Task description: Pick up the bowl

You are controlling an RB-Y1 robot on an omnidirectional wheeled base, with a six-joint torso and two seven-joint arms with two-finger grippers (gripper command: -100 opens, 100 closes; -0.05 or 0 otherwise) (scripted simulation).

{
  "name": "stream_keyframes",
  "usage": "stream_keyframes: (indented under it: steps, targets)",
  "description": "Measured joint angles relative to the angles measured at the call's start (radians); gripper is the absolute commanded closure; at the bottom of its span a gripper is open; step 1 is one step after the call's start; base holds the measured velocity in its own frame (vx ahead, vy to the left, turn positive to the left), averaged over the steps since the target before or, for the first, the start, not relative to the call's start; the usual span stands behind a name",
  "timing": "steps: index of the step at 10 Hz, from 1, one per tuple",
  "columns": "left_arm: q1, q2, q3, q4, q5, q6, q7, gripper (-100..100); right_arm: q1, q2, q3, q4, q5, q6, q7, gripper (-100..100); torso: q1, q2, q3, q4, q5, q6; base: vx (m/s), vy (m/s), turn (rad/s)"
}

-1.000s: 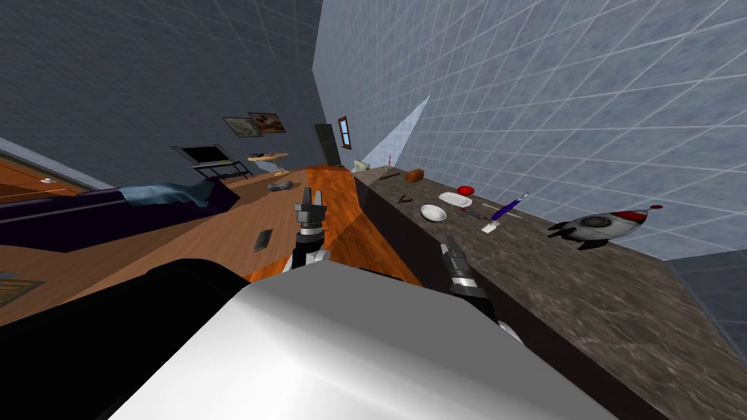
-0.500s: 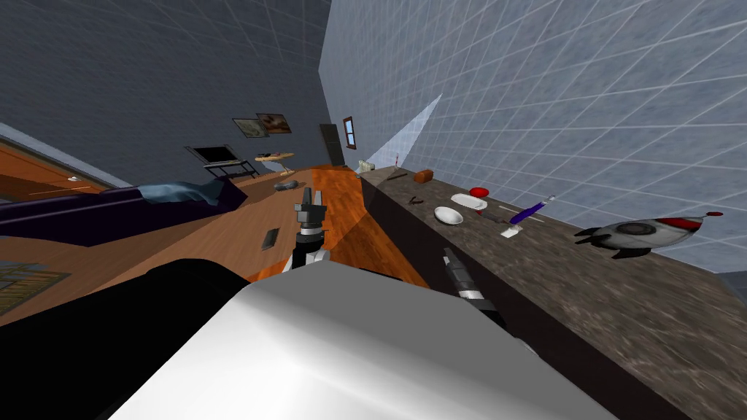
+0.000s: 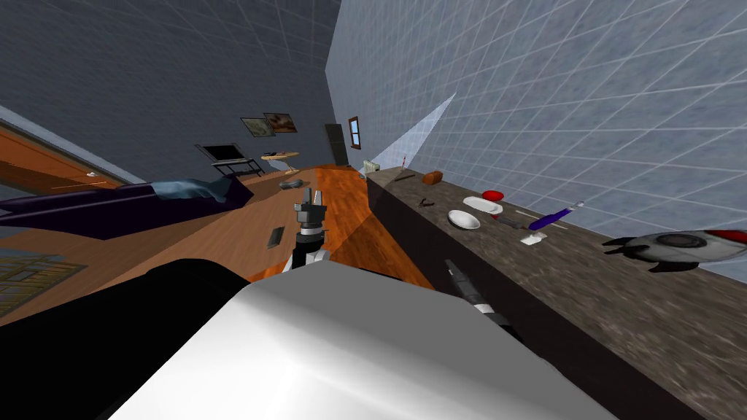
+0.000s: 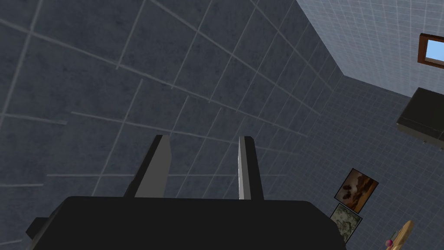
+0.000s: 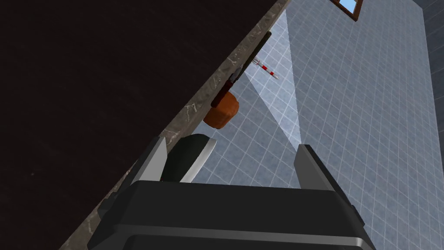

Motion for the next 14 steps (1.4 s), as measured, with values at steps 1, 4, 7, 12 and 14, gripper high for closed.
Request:
stream_keyframes:
  steps: [1,4,7,12,14]
  targets:
    - [0.000,0.000,0.000,0.000,0.000,0.000,0.000,0,0.019,-0.030,0.007,0.013,0.009,0.011,0.011,-100,0.003,-0.001,0.000,0.000,0.001,0.000,0.046,0.150,0.022]
    - [0.000,0.000,0.000,0.000,0.000,0.000,0.000,0,0.054,-0.116,0.015,0.072,0.024,-0.011,0.032,-100,-0.002,-0.001,0.000,0.000,0.000,0.000,0.041,0.122,0.065]
    - [0.000,0.000,0.000,0.000,0.000,0.000,0.000,0,0.080,-0.211,0.019,0.113,0.036,0.001,0.043,-100,-0.003,-0.003,-0.002,-0.001,0.000,0.000,0.061,0.098,0.047]
    - [0.000,0.000,0.000,0.000,0.000,0.000,0.000,0,0.113,-0.359,0.026,0.197,0.057,-0.007,0.065,-100,-0.004,-0.002,-0.001,0.000,-0.001,0.000,0.068,0.083,0.062]
    - [0.000,0.000,0.000,0.000,0.000,0.000,0.000,0,0.126,-0.413,0.031,0.233,0.068,-0.011,0.079,-100,-0.005,-0.003,-0.002,-0.001,-0.001,0.000,0.068,0.074,0.059]
